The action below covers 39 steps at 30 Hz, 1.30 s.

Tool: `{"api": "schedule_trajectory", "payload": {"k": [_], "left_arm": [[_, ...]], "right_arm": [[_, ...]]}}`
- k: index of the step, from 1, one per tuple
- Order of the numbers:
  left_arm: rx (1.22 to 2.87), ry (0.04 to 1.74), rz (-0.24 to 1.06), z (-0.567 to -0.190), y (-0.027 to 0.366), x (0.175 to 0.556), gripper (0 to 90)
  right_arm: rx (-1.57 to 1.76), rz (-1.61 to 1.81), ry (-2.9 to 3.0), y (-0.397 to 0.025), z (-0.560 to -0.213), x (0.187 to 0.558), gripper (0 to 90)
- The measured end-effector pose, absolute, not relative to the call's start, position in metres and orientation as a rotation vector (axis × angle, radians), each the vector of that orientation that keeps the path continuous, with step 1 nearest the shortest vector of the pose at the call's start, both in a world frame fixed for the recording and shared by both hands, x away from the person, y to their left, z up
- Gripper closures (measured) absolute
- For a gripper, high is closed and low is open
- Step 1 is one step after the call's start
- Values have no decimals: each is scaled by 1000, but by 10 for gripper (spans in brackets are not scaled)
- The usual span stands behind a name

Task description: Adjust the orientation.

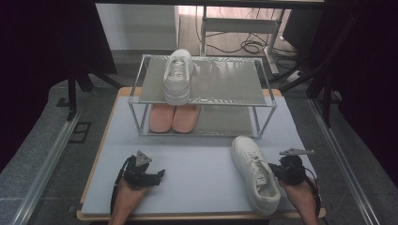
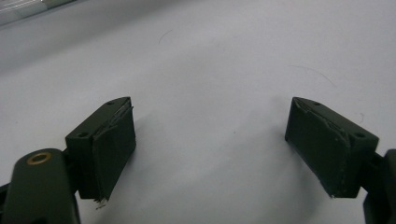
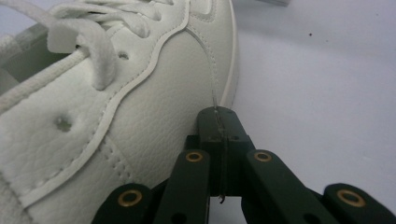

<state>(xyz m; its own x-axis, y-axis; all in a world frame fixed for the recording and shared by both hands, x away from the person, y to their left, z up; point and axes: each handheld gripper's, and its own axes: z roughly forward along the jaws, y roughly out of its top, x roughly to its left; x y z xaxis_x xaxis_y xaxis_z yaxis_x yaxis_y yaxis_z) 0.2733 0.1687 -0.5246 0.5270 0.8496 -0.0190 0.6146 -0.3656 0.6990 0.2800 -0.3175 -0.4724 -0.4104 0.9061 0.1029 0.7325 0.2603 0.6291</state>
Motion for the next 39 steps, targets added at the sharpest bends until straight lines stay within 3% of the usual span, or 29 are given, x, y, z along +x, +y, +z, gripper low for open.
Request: {"api": "schedule_trajectory", "payload": {"k": [13, 39], "left_arm": [[2109, 1183, 460, -525, 169, 273, 162], [2107, 1184, 459, -525, 169, 273, 163]], "right_arm": [[1539, 917, 2288, -328, -479, 255, 900], [1382, 977, 2422, -253, -482, 287, 900]]}}
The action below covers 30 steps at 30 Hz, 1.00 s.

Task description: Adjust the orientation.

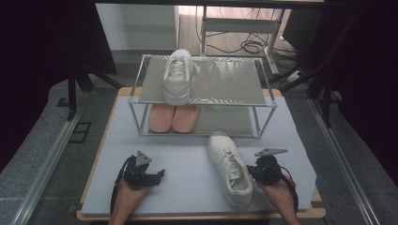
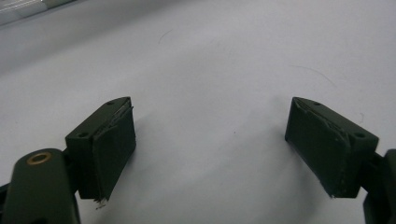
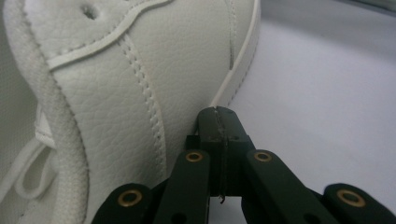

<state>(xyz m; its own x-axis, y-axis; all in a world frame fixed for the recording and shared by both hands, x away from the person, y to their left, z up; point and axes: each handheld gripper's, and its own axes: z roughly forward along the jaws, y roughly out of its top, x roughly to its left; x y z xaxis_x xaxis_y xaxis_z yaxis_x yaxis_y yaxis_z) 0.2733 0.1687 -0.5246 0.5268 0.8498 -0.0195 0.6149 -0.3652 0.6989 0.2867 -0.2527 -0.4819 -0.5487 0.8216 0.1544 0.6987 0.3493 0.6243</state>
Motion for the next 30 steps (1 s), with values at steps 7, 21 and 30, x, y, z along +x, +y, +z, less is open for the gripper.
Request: {"api": "schedule_trajectory", "payload": {"k": [7, 21, 30], "left_arm": [[2108, 1183, 458, -525, 169, 273, 162], [2110, 1183, 459, -525, 169, 273, 162], [2114, 1181, 459, -524, 169, 273, 163]], "right_arm": [[1355, 996, 2460, -234, -483, 298, 900], [1273, 1014, 2527, -207, -485, 315, 900], [1259, 1061, 2510, -219, -469, 312, 810]]}}
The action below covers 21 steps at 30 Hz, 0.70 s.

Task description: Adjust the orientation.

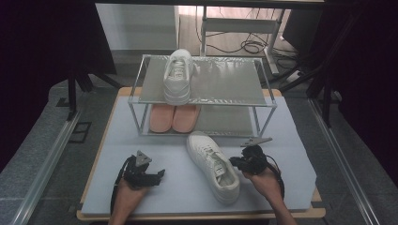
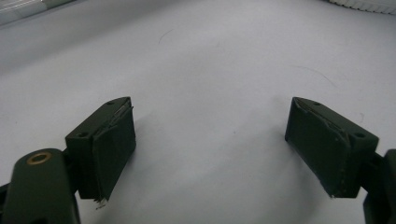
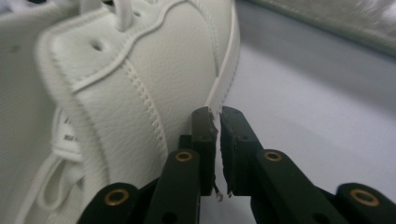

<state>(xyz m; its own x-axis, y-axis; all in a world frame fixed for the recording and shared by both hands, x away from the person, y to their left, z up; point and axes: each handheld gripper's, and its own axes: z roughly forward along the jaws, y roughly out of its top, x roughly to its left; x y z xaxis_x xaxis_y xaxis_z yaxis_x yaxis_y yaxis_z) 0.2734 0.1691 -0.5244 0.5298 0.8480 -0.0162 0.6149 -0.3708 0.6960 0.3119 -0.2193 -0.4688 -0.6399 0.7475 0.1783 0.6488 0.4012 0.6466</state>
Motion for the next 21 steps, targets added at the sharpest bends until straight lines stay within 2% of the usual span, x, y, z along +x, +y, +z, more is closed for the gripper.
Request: {"api": "schedule_trajectory", "payload": {"k": [11, 21], "left_arm": [[2108, 1183, 459, -525, 169, 273, 162], [2115, 1181, 459, -524, 169, 273, 162]], "right_arm": [[1273, 1081, 2516, -239, -445, 296, 595], [1269, 1104, 2578, -237, -434, 281, 516]]}}
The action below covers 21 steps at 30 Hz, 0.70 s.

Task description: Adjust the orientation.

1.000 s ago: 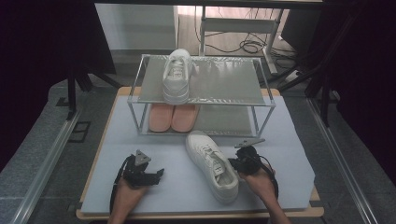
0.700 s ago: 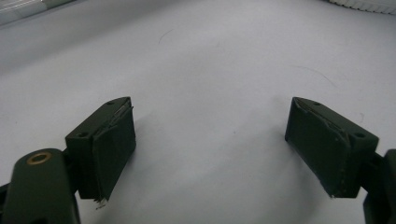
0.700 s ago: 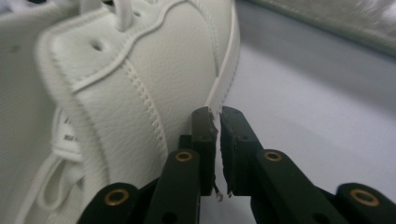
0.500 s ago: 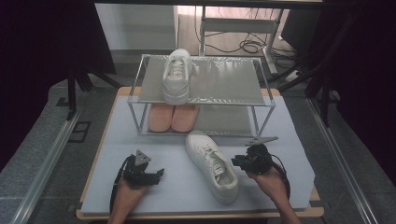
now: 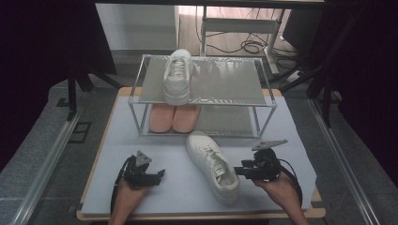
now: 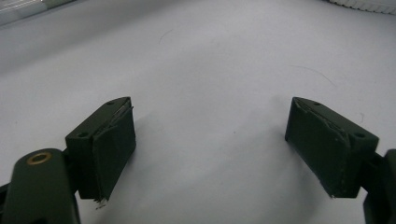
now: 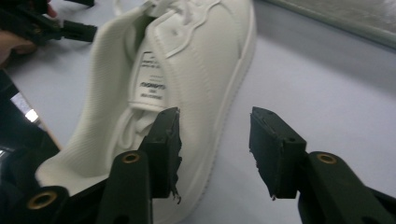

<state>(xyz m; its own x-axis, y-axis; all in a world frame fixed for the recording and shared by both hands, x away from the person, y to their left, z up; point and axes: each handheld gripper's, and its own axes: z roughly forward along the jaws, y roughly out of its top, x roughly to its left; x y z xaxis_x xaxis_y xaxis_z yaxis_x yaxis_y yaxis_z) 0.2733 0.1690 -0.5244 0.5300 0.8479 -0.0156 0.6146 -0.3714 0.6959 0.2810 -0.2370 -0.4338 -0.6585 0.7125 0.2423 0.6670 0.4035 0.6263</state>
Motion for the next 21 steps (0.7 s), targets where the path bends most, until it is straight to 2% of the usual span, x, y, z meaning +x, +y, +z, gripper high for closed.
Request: {"api": "schedule_trajectory", "payload": {"k": [15, 21], "left_arm": [[2109, 1183, 461, -525, 169, 273, 163], [2109, 1182, 461, -525, 169, 273, 163]], "right_arm": [[1218, 922, 2685, -207, -445, 290, 519], [1225, 884, 2708, -203, -447, 294, 648]]}}
